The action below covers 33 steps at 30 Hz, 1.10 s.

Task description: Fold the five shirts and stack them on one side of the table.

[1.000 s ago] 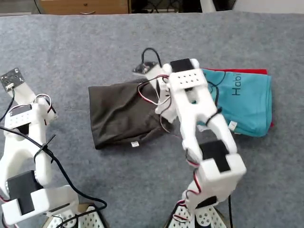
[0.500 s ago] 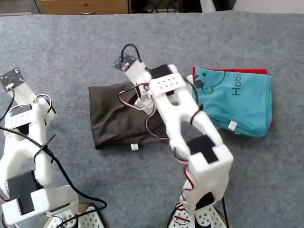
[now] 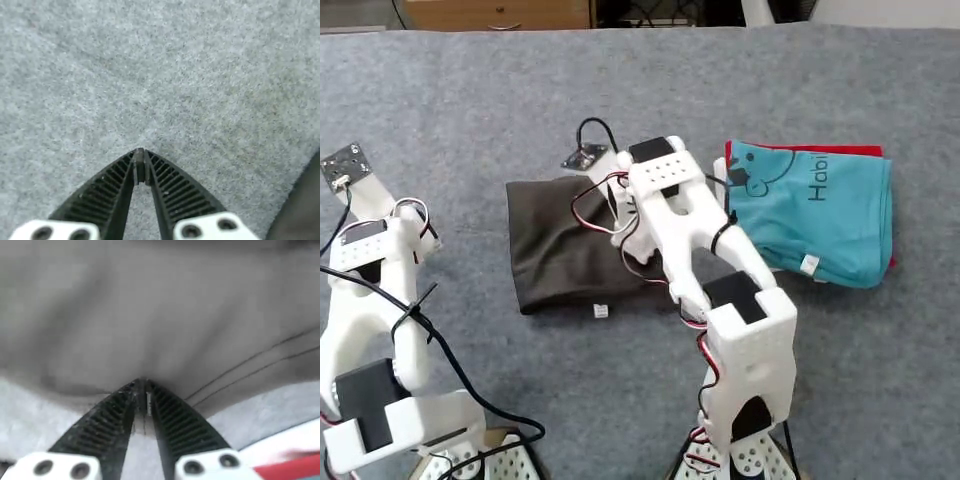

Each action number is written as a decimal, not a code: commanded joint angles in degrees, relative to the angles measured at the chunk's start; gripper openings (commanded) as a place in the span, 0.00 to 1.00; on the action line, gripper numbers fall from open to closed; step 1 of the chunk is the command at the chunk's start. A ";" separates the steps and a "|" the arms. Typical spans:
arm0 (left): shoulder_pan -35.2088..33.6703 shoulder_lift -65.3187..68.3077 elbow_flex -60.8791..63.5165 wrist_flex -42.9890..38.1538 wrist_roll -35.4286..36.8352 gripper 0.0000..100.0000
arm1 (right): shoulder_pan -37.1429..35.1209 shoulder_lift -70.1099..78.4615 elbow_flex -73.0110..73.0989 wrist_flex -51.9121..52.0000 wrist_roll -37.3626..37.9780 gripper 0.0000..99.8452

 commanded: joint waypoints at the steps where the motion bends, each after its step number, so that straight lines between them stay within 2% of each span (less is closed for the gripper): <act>1: -0.66 -2.20 -1.27 -0.70 -0.44 0.03 | 2.20 -3.12 -2.42 4.04 0.18 0.02; 7: -0.66 -2.20 -1.27 -0.70 -0.44 0.03 | 5.63 -5.32 3.30 5.01 3.96 0.02; 12: -0.66 -2.20 -1.27 -0.70 -0.44 0.03 | 9.32 -9.27 9.54 0.35 4.04 0.02; 18: -0.66 -2.81 -1.36 0.35 -0.44 0.03 | 11.16 -19.91 9.80 -0.70 3.78 0.02; 22: 0.04 -5.63 -5.93 10.11 -0.44 0.03 | 10.90 -27.65 9.98 -5.10 1.93 0.02; 24: 2.86 -8.09 -6.73 13.80 -0.18 0.03 | 10.90 -29.32 10.15 -9.93 -0.53 0.02; 28: 12.62 -14.51 -4.62 15.38 0.00 0.03 | 10.73 -25.98 10.15 -18.46 -3.25 0.02; 30: 17.80 -17.93 -2.24 13.01 0.00 0.03 | 10.99 -22.73 9.89 -22.59 -4.13 0.02; 33: 22.11 -19.96 1.54 3.43 0.00 0.03 | 11.16 -17.19 9.89 -28.13 -4.22 0.02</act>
